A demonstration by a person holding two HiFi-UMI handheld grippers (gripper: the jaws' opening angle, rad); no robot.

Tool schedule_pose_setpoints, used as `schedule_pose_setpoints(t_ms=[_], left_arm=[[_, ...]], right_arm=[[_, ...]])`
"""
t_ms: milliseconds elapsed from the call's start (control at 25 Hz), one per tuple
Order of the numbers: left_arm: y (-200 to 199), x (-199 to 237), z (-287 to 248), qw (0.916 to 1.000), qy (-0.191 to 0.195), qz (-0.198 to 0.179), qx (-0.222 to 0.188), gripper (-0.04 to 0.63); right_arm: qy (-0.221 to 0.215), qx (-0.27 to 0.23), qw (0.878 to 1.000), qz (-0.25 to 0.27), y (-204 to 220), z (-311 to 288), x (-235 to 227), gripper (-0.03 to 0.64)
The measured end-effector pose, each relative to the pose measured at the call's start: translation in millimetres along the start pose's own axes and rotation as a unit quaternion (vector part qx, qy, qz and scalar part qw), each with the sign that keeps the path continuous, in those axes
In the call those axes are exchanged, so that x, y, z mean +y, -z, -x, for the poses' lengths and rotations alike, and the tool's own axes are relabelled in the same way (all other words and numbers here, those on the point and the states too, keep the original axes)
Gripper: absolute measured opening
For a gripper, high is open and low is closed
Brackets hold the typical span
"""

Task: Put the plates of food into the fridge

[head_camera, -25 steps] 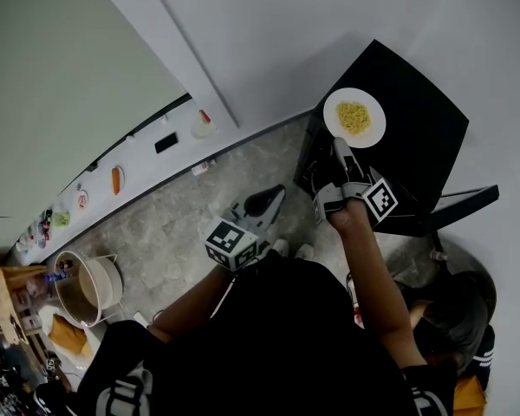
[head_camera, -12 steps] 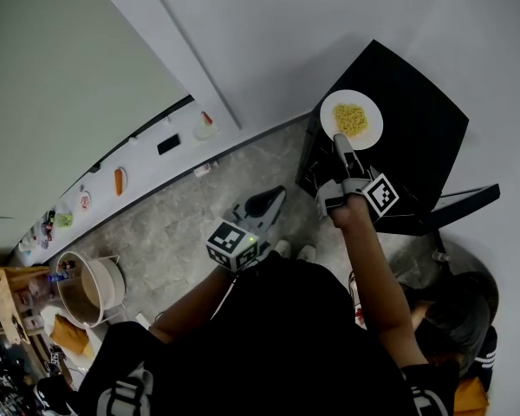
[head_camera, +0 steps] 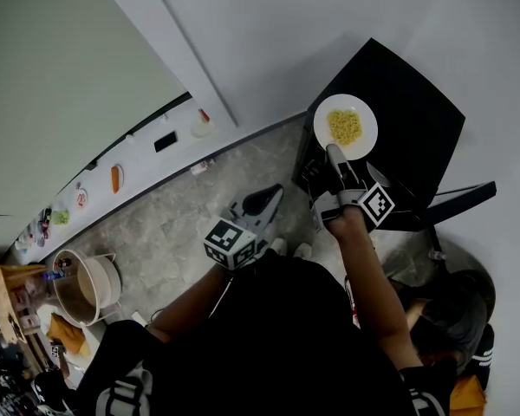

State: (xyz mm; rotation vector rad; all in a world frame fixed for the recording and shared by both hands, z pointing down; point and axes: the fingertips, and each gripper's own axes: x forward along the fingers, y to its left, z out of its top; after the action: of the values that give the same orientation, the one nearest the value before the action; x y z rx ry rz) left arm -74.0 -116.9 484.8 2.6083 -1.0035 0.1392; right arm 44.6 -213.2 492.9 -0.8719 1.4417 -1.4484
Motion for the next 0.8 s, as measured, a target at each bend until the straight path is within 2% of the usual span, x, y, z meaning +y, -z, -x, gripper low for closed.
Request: schedule_pose_setpoints(t_ms=[520, 800], left_arm=[[11.3, -28.0, 11.7, 0.9999, 0.01, 0.001, -0.003, 0.025], [18.3, -29.3, 24.1, 1.0, 0.006, 0.004, 0.003, 0.025]], right_arm=[[0.018, 0.044, 0.999, 0.007, 33.7, 54.8, -4.8, 0.037], [0.031, 0.077, 0.997, 0.003, 61.1, 75.9, -12.7, 0.037]])
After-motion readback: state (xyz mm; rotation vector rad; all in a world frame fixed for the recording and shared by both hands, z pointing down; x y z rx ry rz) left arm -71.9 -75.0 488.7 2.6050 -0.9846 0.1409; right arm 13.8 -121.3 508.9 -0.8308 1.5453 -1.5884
